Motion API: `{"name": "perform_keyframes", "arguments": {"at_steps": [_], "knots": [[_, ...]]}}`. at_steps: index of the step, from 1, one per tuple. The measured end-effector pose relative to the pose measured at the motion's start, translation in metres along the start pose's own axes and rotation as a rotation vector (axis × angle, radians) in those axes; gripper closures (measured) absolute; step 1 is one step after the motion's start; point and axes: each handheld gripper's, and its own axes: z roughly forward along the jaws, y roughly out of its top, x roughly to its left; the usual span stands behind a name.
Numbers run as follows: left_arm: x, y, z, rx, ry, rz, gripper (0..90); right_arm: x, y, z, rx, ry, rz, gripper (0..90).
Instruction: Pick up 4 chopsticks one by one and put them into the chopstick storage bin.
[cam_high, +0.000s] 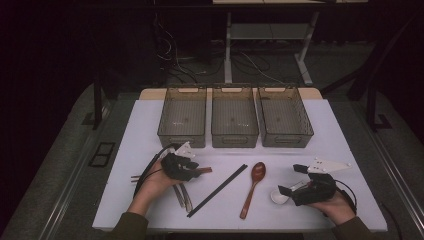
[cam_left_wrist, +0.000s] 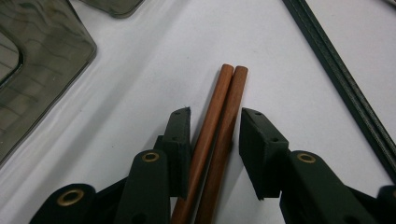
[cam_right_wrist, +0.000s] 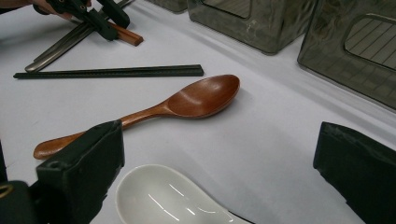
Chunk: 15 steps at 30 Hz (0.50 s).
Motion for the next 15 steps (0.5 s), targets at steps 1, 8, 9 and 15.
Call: {"name": "perform_keyframes", "arguments": {"at_steps": [1,8,9,15], "knots": [[0.0001,0.0000,-0.0001,0.000,0.000,0.000,63.2,0.0000,0.0000,0.0000,0.000,0.000,0.000,1.7],[-0.0003,0.0002,-0.0001,0.004,0.009,0.001,66.0,-0.0001,-0.0001,0.0002,0.002,0.000,-0.003,1.7],[-0.0004,0.0002,0.0001,0.001,0.011,-0.003,66.6,0.0001,-0.0001,0.0002,0.003,0.000,-0.002,1.8],[0.0003,0.0003,-0.0005,0.006,0.014,-0.002,68.6,0.0000,-0.0002,0.0005,0.005,-0.001,-0.002,1.8]]}}
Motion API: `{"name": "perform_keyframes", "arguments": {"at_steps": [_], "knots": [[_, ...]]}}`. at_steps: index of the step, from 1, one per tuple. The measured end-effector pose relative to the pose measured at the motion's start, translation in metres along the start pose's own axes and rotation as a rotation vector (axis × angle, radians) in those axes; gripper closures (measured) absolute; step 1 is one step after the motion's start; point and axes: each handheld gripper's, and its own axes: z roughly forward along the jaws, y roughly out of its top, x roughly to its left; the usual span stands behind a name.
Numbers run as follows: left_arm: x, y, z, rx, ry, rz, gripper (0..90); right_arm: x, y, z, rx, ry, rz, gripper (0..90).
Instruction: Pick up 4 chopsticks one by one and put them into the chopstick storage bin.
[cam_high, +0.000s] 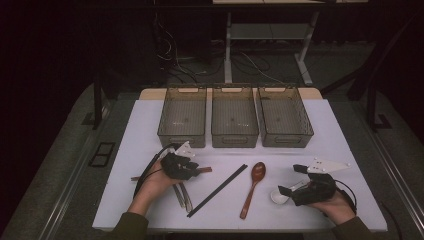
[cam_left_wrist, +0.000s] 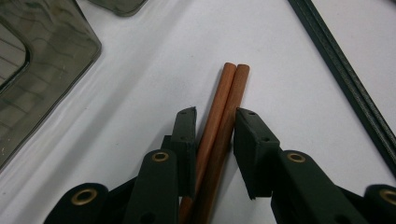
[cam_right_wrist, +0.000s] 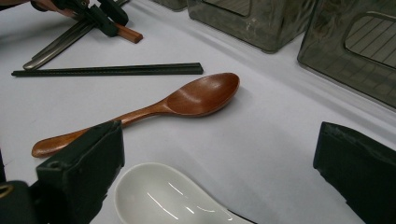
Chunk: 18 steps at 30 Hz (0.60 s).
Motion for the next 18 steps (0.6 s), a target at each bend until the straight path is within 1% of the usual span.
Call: {"name": "perform_keyframes", "arguments": {"at_steps": [4,5,8,10,12,15,17,18], "knots": [[-0.0003,0.0001,-0.0003,0.001,0.005,-0.008,69.2,0.0002,0.0000,-0.0001,0.002,0.000,0.000,1.8],[-0.0001,0.0001,-0.0005,0.001,0.014,-0.013,70.4,0.0001,0.0000,-0.0001,0.001,0.001,-0.001,1.8],[0.0008,-0.0001,-0.0012,0.007,0.023,-0.017,71.8,0.0000,0.0000,-0.0002,0.001,0.001,0.000,1.8],[0.0017,-0.0004,-0.0018,0.010,0.033,-0.026,74.0,-0.0002,0.0000,-0.0002,0.001,0.000,-0.001,1.8],[0.0026,-0.0008,-0.0020,0.010,0.040,-0.037,74.1,-0.0003,0.0000,-0.0003,0.000,0.000,-0.001,1.8],[0.0035,-0.0008,-0.0027,0.014,0.057,-0.046,74.3,-0.0002,0.0000,-0.0002,0.001,0.000,-0.001,1.8],[0.0046,-0.0011,-0.0032,0.017,0.077,-0.061,74.4,-0.0002,0.0000,-0.0002,0.001,0.000,-0.001,1.8],[0.0051,-0.0012,-0.0036,0.018,0.086,-0.075,74.4,-0.0002,0.0000,-0.0002,0.001,0.000,0.000,1.8]]}}
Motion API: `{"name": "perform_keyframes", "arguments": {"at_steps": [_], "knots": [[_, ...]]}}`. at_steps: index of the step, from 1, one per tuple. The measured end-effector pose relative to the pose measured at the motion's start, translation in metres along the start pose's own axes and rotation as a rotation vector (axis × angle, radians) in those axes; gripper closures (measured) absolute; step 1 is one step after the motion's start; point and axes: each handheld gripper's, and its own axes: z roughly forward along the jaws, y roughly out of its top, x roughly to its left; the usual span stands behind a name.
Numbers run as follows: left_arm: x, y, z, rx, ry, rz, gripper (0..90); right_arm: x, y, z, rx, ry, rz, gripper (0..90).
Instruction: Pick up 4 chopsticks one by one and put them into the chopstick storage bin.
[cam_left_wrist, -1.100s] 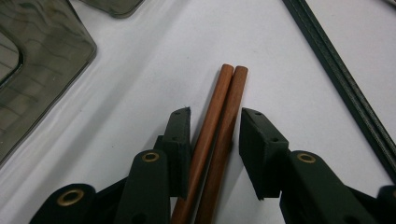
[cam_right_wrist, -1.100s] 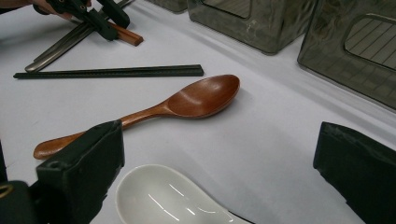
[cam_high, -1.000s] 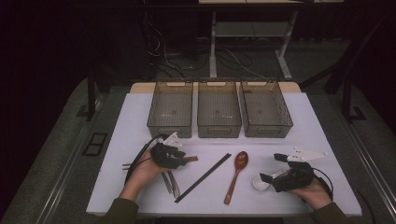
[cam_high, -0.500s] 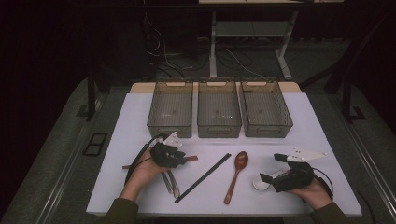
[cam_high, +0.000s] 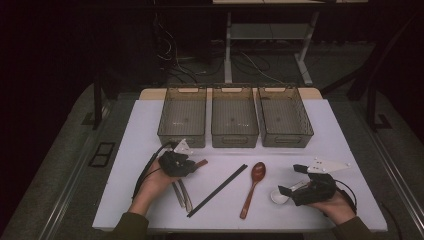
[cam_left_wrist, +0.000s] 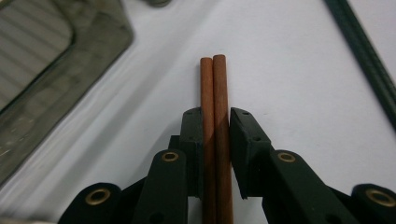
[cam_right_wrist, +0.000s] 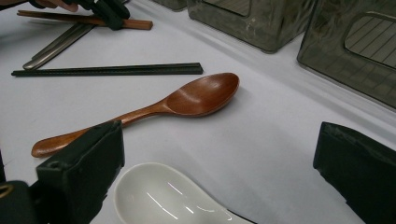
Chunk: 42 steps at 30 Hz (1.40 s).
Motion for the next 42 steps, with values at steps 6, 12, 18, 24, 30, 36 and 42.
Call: {"name": "perform_keyframes", "arguments": {"at_steps": [6,12,18,24,30,36,42], "knots": [[0.004,-0.001,-0.001,-0.001,0.024,-0.039,74.2,0.000,0.000,0.000,0.000,0.001,-0.002,1.8],[0.007,-0.002,-0.003,-0.023,0.001,-0.066,69.7,0.000,0.000,0.000,0.000,0.001,-0.001,1.8],[0.009,-0.003,-0.015,-0.082,-0.020,-0.101,60.5,0.000,0.000,0.000,0.001,0.001,-0.003,1.8],[0.010,-0.014,-0.035,-0.148,-0.038,-0.142,53.7,0.000,0.000,-0.001,0.001,-0.001,-0.006,1.8],[0.009,-0.031,-0.053,-0.171,-0.029,-0.137,49.6,0.001,0.000,-0.001,0.001,0.001,-0.007,1.8],[0.009,-0.047,-0.064,-0.176,0.005,-0.136,48.1,0.001,0.000,0.000,0.003,0.002,-0.008,1.8],[0.013,-0.060,-0.072,-0.188,0.012,-0.139,56.8,0.001,0.000,0.000,0.002,0.003,-0.007,1.8]]}}
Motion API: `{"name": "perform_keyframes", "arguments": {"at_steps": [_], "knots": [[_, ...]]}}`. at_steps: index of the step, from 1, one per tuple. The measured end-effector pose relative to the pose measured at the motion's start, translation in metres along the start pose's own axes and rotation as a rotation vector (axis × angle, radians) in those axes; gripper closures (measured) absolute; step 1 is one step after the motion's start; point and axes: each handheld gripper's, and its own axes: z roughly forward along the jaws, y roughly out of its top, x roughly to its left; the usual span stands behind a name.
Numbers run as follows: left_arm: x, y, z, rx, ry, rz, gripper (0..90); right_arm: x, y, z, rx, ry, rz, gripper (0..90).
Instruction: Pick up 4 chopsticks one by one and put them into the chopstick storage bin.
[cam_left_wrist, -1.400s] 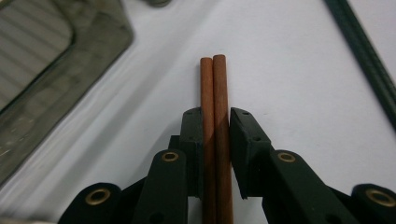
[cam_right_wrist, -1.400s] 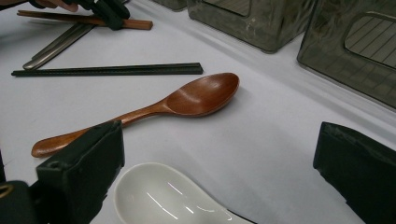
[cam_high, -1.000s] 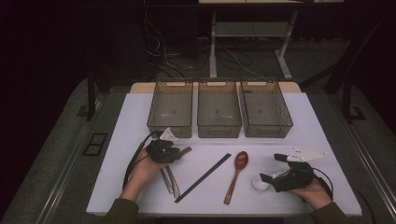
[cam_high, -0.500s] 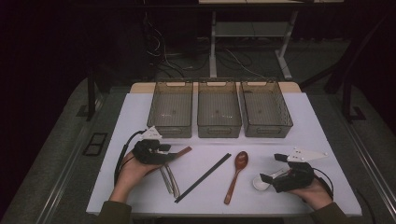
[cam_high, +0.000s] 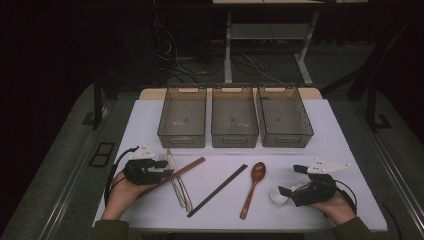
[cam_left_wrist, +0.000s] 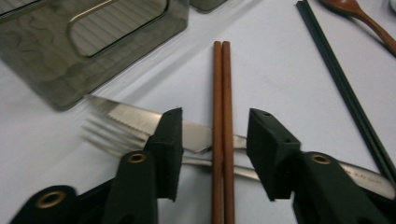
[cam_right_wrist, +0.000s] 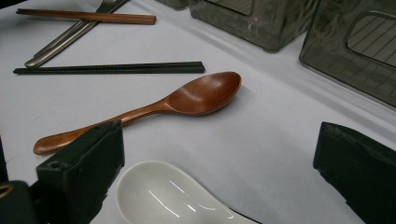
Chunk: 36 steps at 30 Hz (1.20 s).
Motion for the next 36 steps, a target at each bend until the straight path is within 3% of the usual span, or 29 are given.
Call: {"name": "perform_keyframes", "arguments": {"at_steps": [6,14,36], "knots": [[0.001,-0.001,0.002,0.013,-0.030,-0.001,68.3,0.000,0.000,0.001,0.003,-0.001,-0.001,1.8],[0.002,-0.003,0.006,0.050,-0.054,0.000,75.0,0.000,0.000,0.000,0.002,-0.002,-0.001,1.8],[0.005,-0.007,0.011,0.116,-0.042,0.010,75.9,0.000,0.000,0.000,0.002,-0.002,-0.002,1.8]]}}
